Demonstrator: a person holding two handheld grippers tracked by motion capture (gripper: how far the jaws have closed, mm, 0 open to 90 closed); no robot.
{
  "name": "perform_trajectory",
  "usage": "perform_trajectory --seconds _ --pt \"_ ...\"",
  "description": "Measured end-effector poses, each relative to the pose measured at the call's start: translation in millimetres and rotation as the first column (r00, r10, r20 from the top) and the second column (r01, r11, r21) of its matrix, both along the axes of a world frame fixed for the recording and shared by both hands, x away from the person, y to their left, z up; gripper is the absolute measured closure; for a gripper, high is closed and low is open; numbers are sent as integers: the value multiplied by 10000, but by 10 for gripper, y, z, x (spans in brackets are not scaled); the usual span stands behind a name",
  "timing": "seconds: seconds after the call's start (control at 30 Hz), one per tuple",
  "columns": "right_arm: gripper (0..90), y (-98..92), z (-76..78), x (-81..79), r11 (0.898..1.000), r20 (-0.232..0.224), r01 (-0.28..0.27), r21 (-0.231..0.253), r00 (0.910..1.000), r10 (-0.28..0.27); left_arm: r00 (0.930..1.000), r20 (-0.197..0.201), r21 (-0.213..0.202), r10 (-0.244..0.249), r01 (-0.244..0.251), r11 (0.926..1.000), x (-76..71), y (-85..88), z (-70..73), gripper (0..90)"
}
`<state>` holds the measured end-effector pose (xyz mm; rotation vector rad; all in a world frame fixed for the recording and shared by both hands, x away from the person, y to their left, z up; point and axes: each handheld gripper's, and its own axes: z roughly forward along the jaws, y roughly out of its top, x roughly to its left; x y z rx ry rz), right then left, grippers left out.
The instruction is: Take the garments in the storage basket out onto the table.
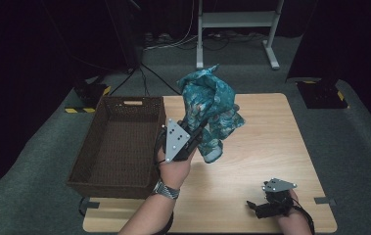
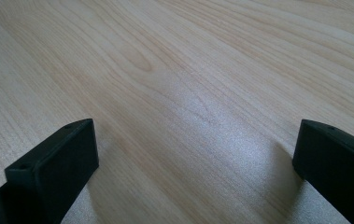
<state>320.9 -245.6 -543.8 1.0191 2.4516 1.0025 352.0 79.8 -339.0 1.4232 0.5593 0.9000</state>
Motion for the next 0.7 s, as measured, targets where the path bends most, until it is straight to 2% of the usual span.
perform_trajectory --seconds 0.33,0.7 --pt "2 -1 1 0 10000 -1 -9 -13 10000 9 9985 -456 178 -298 307 9994 66 -152 -152 776" --pt "2 0 1 0 10000 -1 -20 -15 10000 20 9924 -1078 386 -586 631 9973 144 -311 -344 775"
